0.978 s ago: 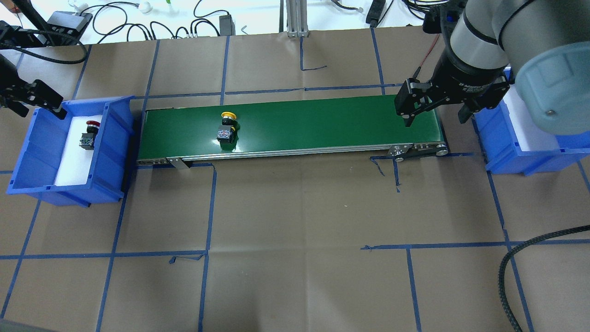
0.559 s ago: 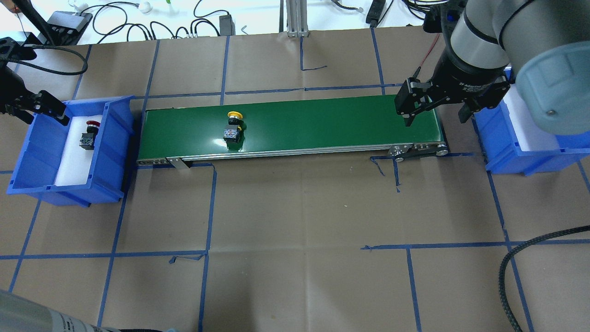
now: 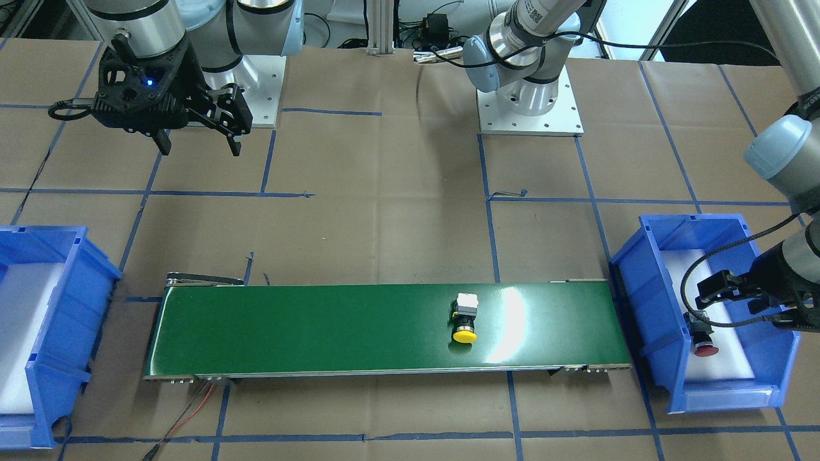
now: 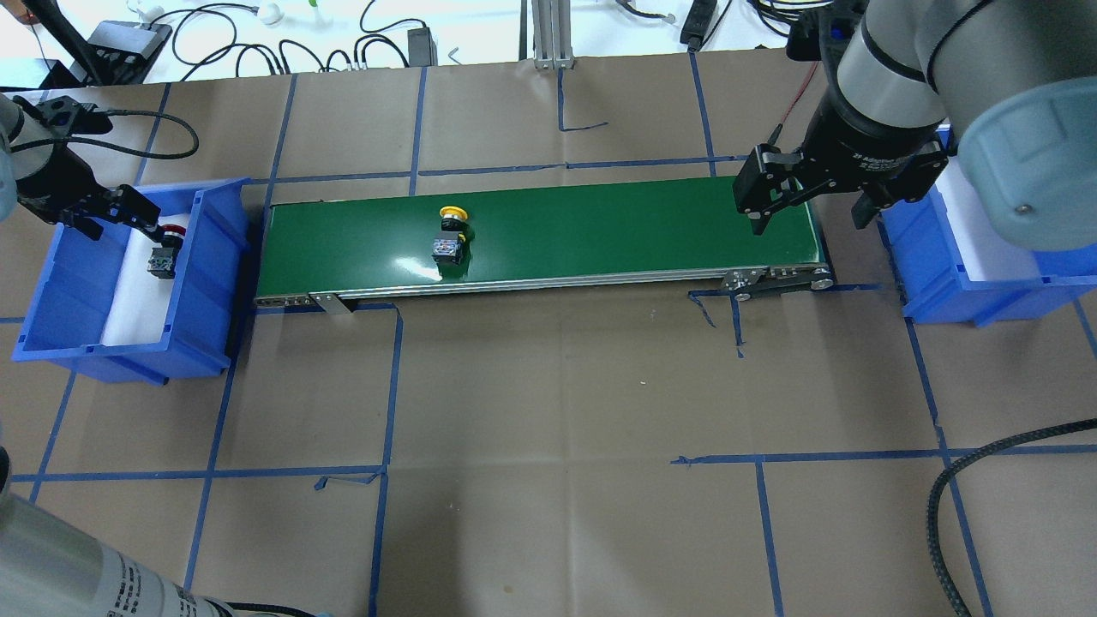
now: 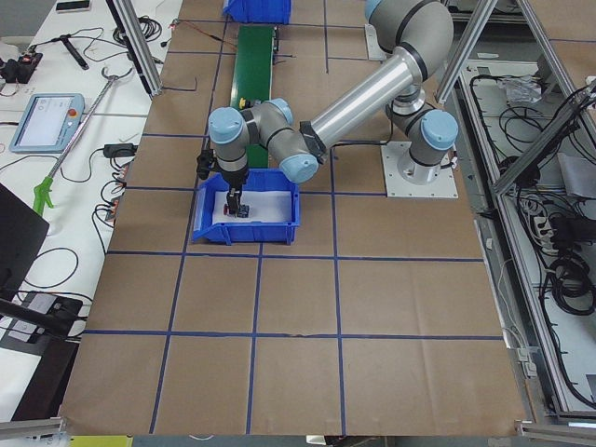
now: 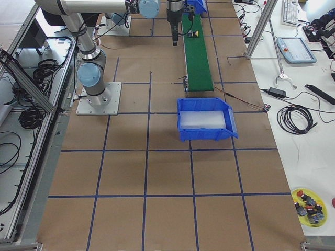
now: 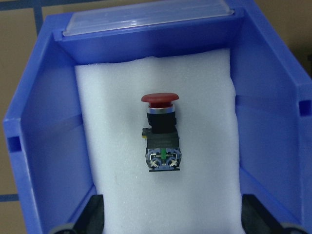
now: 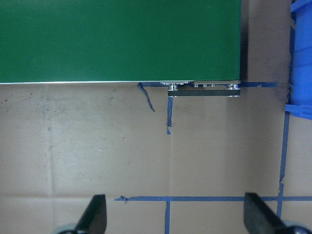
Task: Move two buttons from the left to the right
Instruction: 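Lower the left gripper onto the red-capped button and grasp it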
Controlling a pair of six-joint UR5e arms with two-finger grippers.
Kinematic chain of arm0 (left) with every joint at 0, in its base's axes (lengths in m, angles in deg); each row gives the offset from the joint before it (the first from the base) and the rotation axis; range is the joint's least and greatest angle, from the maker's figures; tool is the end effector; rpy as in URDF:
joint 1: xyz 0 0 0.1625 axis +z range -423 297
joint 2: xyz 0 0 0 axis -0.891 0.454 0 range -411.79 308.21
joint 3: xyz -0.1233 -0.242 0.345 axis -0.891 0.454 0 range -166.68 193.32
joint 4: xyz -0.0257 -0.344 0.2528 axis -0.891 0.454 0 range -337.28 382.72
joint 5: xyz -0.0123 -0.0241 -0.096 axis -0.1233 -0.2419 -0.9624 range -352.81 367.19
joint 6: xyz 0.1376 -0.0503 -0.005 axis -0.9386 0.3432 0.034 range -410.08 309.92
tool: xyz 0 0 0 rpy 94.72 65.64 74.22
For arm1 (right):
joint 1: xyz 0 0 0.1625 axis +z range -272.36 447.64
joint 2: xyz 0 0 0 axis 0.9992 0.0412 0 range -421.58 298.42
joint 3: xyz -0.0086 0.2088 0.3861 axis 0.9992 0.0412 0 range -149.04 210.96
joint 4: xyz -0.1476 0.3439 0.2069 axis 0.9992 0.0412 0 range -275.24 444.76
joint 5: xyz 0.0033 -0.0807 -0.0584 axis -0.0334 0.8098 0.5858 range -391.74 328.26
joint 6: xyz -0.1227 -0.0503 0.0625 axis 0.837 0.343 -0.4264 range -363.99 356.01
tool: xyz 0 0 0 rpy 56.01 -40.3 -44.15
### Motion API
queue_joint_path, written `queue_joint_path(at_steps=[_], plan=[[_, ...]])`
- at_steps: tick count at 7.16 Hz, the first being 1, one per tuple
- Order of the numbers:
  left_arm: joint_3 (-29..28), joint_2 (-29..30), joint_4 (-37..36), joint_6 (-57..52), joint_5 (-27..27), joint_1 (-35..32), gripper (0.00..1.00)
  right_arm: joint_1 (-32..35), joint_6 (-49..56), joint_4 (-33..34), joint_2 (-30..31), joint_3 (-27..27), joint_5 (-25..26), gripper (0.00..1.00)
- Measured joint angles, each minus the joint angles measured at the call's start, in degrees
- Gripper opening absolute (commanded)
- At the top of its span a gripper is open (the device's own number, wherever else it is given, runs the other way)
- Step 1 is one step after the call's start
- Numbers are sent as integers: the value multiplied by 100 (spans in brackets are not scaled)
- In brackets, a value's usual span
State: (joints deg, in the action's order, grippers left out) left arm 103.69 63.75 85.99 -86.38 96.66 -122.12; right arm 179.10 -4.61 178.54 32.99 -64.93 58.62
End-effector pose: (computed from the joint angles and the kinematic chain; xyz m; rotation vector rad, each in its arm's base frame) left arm 0.2215 -0.6327 0.2360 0.1487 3.1377 -0.0264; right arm 0.1445 -0.4736 0.4485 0.0228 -3.1352 0.0676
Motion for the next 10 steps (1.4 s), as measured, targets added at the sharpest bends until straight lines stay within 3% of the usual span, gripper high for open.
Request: queue_joint_path(at_steps=[3, 4, 5, 6, 8, 10], plan=[[70, 477, -580, -28, -1, -21, 99, 3, 0, 0, 0, -5, -1, 100], [100, 540, -671, -32, -1, -23, 91, 3, 0, 0, 0, -8, -1, 100], [111, 571, -710, -33, 0, -23, 73, 3, 2, 0, 0, -8, -1, 100], [108, 587, -733, -34, 0, -22, 45, 3, 6, 0, 0, -8, -1, 100], [88, 599, -759, -28, 4, -21, 8, 3, 8, 0, -1, -8, 3, 100], [-5, 589, -724, -24, 0, -25, 1, 3, 9, 0, 0, -9, 0, 100]])
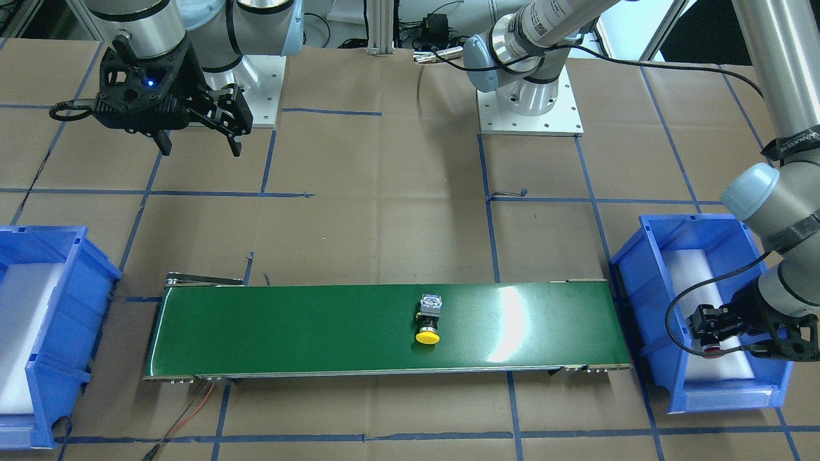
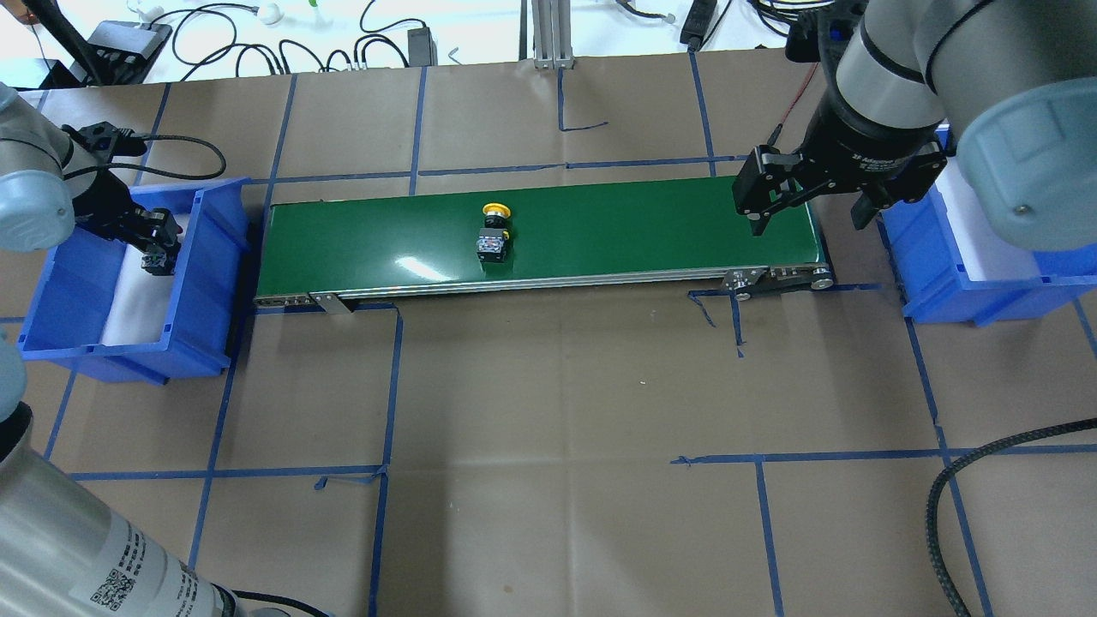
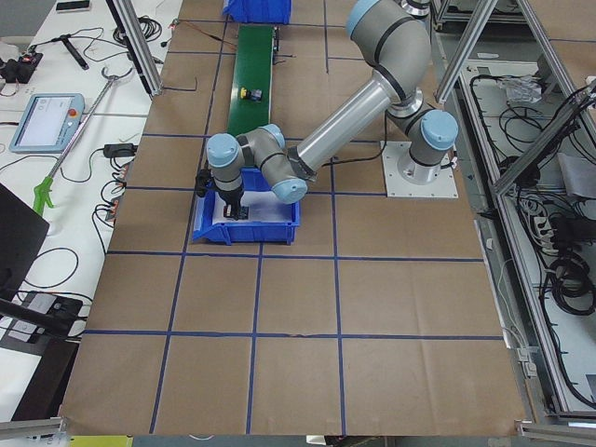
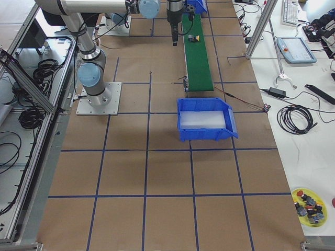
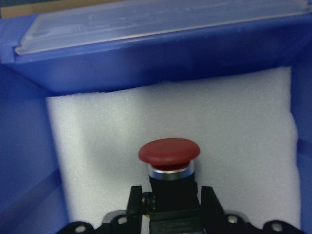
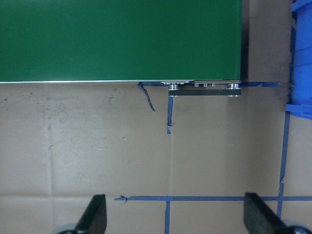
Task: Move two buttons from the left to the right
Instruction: 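Lift the red button and carry it to the conveyor belt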
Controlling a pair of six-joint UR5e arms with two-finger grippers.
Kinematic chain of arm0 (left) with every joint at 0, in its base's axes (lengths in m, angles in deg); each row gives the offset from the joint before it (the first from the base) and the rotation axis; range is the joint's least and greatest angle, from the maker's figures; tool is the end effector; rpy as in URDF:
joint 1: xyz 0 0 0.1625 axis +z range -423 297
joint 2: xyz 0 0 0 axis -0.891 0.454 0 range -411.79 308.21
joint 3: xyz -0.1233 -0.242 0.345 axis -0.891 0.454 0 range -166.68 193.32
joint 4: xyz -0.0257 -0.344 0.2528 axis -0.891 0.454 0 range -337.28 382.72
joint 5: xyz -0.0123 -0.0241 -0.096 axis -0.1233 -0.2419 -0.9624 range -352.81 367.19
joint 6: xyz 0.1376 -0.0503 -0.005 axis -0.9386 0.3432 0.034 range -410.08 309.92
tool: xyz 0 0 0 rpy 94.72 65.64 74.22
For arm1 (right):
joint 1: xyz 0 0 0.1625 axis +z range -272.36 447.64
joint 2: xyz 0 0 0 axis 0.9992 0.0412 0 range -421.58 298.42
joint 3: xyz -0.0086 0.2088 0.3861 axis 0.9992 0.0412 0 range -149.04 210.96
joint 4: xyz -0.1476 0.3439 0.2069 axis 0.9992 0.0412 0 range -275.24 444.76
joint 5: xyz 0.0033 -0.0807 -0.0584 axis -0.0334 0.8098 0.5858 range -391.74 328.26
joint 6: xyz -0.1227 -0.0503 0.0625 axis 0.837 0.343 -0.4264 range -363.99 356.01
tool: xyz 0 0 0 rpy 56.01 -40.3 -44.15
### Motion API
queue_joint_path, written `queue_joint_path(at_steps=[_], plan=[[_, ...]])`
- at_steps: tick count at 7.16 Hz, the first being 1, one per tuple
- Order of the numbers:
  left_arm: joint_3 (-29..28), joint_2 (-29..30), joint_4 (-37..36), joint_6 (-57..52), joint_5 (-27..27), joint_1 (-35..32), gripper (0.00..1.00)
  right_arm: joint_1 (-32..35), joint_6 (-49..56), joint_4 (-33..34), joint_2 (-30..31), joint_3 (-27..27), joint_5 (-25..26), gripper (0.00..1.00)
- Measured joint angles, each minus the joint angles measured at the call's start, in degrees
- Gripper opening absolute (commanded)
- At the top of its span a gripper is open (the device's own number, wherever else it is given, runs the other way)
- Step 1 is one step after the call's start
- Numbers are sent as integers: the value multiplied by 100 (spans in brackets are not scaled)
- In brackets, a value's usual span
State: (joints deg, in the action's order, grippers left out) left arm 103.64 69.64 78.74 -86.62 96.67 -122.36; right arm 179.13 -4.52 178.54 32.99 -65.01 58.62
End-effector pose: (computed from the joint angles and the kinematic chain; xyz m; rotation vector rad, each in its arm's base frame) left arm 0.2307 -0.6536 0.1808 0.1613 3.1228 -0.0582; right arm 0.1448 -0.4733 0.4478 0.0261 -3.1352 0.0654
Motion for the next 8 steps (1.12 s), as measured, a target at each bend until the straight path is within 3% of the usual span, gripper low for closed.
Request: queue_joint_path(at_steps=[2, 6, 8], plan=[[-134, -221, 204, -19, 1, -18, 1, 0, -2, 0, 0, 0, -1, 100], [-1032, -1267, 2573, 107, 106, -23, 1, 0, -7, 6, -4, -2, -1, 100], [-1254, -1338, 2997, 429, 141, -253, 1, 0, -6, 1, -6, -7, -1, 100]])
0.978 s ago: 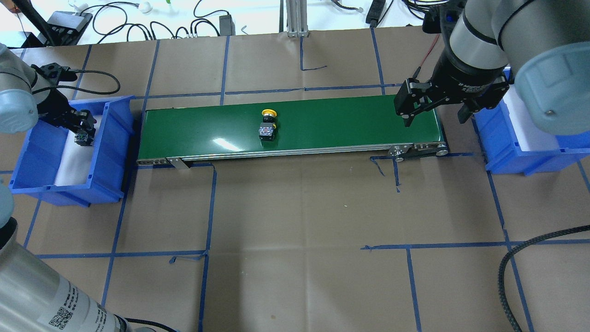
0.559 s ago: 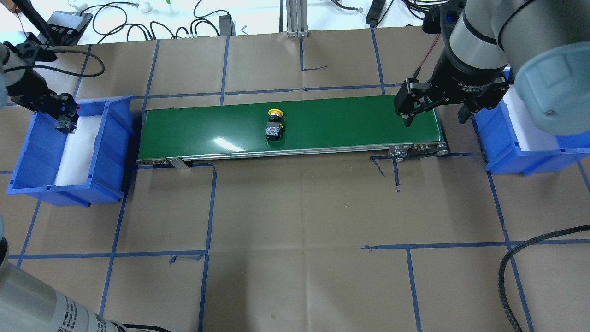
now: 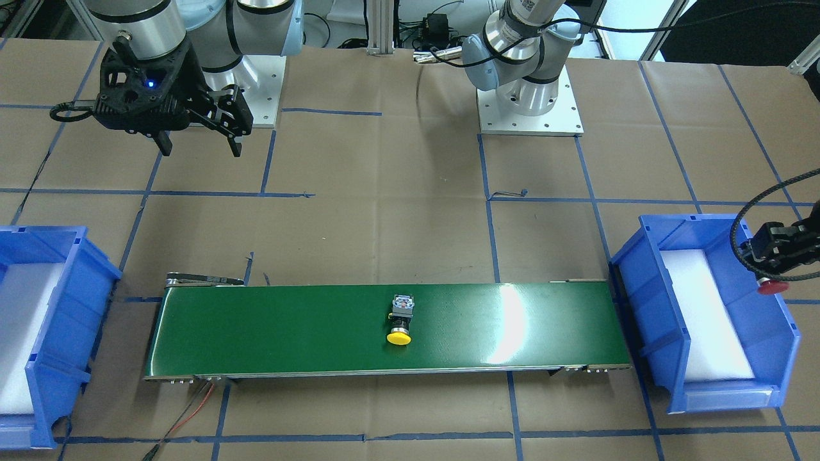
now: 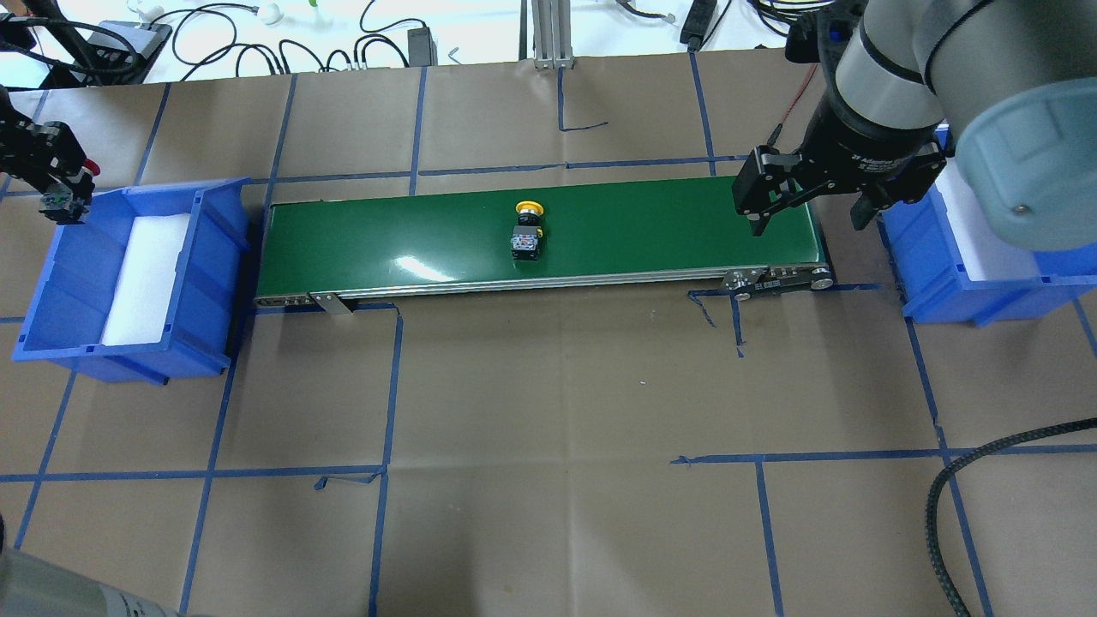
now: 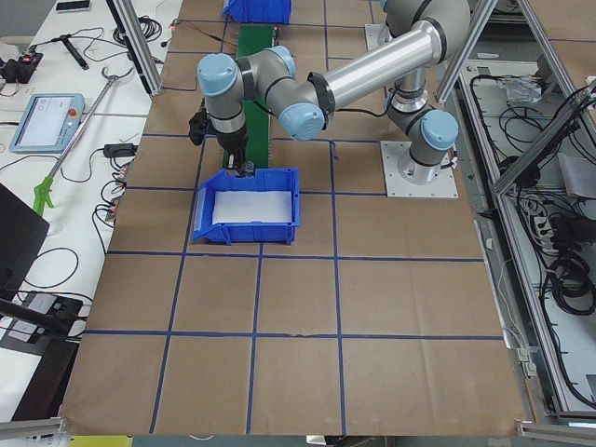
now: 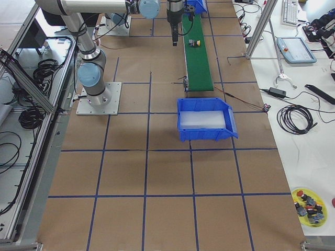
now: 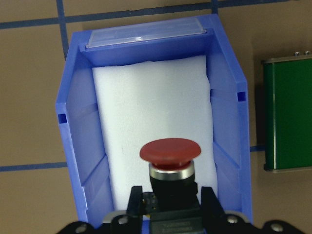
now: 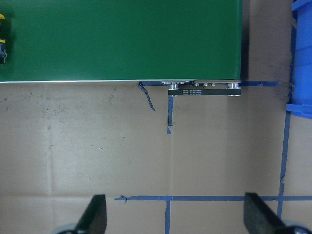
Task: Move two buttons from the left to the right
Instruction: 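Lift the red button and carry it to the conveyor belt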
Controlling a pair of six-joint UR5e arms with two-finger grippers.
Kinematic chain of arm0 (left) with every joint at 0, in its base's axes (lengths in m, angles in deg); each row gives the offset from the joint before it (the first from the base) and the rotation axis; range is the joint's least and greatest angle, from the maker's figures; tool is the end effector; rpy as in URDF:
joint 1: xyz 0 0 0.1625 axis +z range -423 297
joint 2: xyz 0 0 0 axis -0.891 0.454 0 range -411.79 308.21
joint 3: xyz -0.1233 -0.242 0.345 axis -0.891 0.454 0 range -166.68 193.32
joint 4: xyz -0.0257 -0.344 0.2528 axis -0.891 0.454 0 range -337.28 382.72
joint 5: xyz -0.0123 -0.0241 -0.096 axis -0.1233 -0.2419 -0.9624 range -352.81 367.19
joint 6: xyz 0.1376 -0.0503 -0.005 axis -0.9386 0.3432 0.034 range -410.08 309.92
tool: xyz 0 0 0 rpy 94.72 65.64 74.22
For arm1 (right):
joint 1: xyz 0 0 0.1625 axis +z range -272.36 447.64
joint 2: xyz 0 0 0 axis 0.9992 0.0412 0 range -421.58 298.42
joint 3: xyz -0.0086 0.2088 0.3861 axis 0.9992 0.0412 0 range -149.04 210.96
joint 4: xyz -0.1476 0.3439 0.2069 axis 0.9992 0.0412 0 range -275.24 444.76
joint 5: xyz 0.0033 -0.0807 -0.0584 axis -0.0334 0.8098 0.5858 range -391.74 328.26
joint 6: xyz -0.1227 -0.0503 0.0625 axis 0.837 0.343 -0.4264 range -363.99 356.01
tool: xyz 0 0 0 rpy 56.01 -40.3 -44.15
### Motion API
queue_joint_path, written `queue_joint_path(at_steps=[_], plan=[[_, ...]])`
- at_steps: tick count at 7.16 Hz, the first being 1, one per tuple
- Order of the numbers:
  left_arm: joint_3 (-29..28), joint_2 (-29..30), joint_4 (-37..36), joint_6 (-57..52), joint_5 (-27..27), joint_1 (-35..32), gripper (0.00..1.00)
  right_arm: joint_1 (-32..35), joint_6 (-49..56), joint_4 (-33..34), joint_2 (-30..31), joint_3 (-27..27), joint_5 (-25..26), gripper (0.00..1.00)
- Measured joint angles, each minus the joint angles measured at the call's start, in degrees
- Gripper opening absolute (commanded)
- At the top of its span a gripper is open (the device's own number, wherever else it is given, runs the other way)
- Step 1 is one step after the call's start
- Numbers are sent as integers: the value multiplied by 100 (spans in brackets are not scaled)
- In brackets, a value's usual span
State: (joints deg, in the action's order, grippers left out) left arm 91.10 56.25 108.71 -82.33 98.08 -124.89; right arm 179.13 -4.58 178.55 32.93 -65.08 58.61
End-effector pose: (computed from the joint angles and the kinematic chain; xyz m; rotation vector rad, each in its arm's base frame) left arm 0.1838 -0.6221 0.3892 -0.1138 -3.1367 -0.0554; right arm 0.1448 -0.4735 0.4467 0.0244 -3.1354 0.0621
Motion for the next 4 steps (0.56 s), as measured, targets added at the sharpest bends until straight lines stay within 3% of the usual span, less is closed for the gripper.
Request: queue_joint_path(at_steps=[4], plan=[[38, 7, -3, 1140, -5, -1022, 1, 0, 1, -1, -2, -1, 0, 100]])
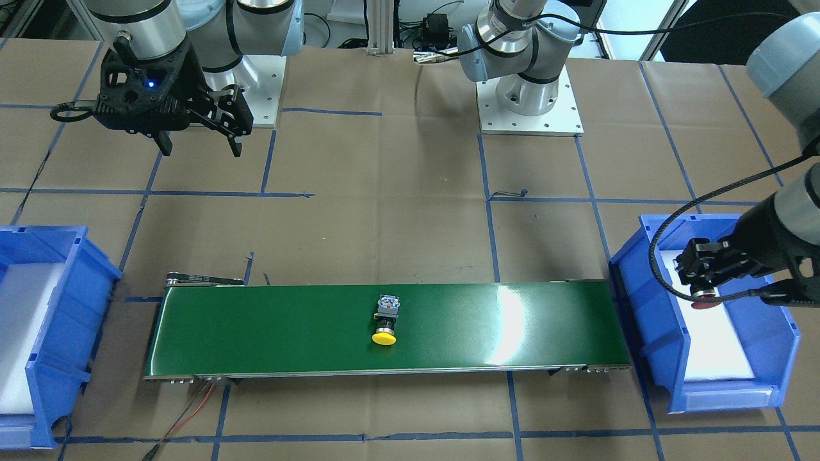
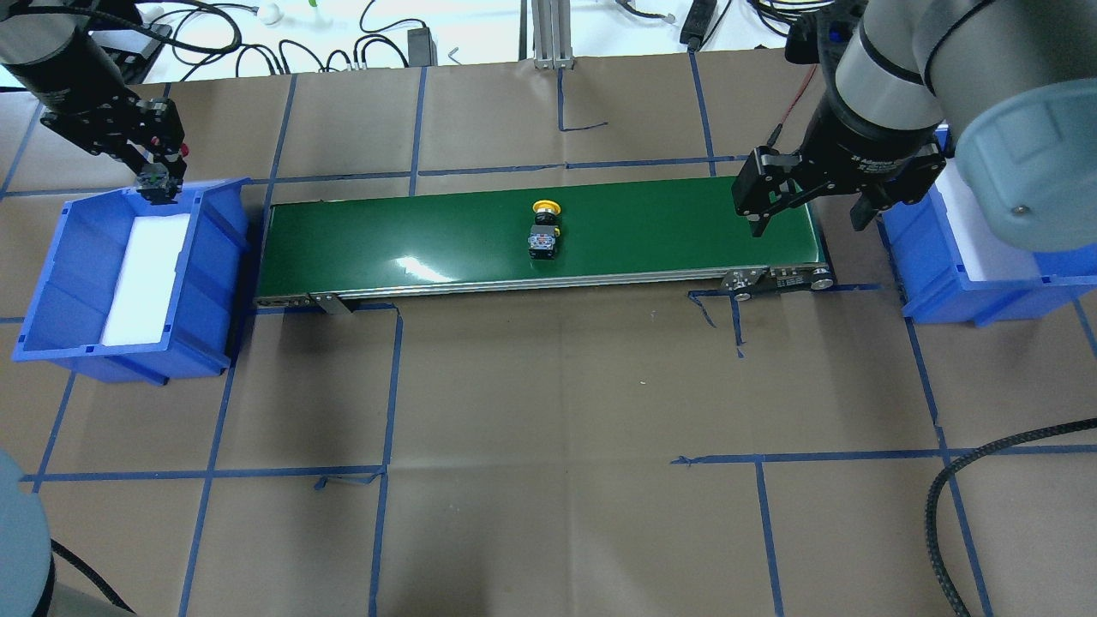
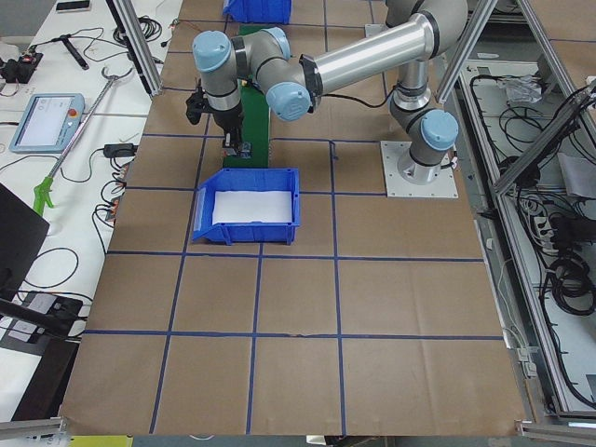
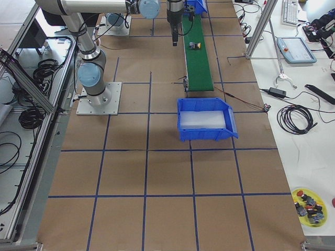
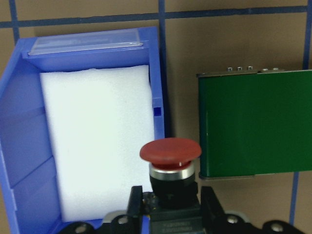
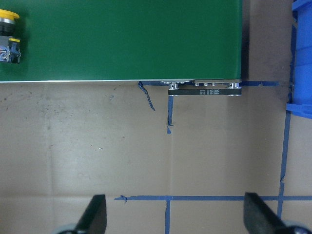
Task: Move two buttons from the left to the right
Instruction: 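Lift the red button and carry it to the conveyor belt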
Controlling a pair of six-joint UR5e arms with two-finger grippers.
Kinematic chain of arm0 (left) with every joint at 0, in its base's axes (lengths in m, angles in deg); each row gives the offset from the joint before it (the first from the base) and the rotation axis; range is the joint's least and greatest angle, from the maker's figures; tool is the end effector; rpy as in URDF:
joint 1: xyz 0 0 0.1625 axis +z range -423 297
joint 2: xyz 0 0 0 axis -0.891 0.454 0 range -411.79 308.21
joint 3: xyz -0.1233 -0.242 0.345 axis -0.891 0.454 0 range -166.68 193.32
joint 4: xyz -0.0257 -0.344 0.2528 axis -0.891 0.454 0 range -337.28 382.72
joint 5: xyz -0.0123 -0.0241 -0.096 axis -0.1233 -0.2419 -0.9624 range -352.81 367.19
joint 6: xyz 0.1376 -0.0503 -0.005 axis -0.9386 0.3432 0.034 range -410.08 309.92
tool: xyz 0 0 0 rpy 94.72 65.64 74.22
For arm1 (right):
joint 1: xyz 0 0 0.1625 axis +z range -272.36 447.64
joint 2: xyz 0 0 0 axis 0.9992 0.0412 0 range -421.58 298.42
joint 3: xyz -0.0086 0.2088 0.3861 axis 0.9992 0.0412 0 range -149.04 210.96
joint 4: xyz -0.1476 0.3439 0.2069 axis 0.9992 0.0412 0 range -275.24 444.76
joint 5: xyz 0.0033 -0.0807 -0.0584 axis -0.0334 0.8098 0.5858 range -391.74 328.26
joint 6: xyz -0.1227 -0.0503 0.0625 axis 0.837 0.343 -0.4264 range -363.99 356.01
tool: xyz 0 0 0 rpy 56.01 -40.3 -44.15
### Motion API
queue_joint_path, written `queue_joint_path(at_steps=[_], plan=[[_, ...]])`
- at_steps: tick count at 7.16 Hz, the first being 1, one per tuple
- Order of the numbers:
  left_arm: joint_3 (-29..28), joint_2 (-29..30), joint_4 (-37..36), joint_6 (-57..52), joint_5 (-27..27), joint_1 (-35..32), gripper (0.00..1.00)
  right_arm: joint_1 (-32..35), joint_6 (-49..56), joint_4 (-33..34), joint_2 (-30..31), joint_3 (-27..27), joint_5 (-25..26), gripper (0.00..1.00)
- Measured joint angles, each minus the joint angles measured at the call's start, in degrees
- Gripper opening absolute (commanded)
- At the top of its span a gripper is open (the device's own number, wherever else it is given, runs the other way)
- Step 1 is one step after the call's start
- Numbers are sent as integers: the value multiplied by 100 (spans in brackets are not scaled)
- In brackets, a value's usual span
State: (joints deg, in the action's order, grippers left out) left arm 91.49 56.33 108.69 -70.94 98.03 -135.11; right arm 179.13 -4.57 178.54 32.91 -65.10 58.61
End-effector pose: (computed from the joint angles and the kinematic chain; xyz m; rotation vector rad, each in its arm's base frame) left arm 0.0701 -0.6440 0.3849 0.0819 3.1390 0.0664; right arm 0.1448 -0.4735 0.4464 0.0247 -3.1354 0.0607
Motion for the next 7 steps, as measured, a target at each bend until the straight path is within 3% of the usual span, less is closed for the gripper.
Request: queue_joint_path(at_steps=[5, 7], plan=[[102, 107, -10, 672, -2, -909, 1, 6, -4, 0, 1, 0, 0, 100], [417, 129, -183, 748, -11, -1017, 1, 4, -3, 0, 0, 0, 0, 100]])
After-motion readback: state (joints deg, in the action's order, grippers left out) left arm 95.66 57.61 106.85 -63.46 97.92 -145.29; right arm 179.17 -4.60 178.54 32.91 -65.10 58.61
